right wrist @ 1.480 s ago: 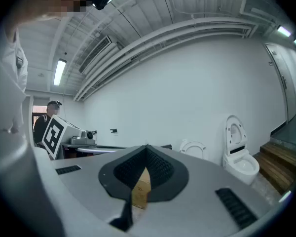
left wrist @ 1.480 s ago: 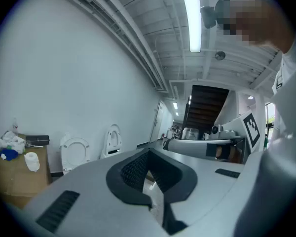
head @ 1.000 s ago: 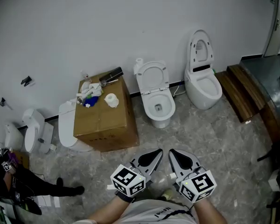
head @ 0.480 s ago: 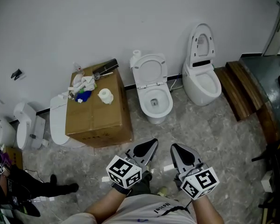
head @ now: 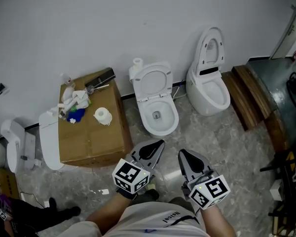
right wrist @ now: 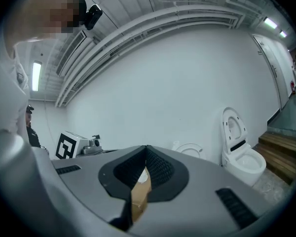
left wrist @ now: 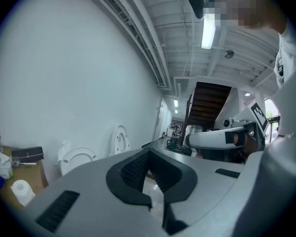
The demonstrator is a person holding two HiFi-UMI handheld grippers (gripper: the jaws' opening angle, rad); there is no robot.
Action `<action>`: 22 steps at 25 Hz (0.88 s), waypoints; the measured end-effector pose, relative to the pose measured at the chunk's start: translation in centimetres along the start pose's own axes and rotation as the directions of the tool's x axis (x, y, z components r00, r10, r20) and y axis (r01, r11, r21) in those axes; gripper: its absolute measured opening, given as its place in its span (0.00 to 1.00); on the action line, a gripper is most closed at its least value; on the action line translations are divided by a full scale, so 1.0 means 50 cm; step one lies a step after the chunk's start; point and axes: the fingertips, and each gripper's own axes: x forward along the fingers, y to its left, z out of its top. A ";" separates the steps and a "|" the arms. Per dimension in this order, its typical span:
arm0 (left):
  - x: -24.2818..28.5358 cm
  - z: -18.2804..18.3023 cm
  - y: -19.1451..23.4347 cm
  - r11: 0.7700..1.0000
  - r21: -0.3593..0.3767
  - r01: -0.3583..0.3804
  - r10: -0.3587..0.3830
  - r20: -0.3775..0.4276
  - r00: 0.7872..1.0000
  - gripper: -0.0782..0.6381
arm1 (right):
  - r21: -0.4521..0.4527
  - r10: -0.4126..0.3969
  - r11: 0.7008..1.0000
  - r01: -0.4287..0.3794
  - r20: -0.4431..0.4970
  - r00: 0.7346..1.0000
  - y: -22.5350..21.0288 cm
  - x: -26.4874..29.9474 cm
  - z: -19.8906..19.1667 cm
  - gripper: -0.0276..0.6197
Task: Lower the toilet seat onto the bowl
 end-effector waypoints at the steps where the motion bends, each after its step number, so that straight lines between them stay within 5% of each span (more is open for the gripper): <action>1: 0.009 0.002 0.027 1.000 0.006 -0.002 0.002 -0.004 1.000 0.12 | 0.001 -0.002 1.000 0.002 -0.002 1.000 -0.003 0.022 0.002 0.06; 11: 0.108 0.027 0.195 0.999 0.021 -0.042 0.042 -0.008 0.999 0.12 | -0.003 0.044 0.999 -0.044 -0.022 0.999 -0.063 0.191 0.035 0.06; 22: 0.310 0.057 0.388 0.989 0.064 -0.133 0.135 -0.020 0.991 0.12 | 0.034 0.190 0.982 -0.188 -0.047 0.981 -0.254 0.415 0.102 0.06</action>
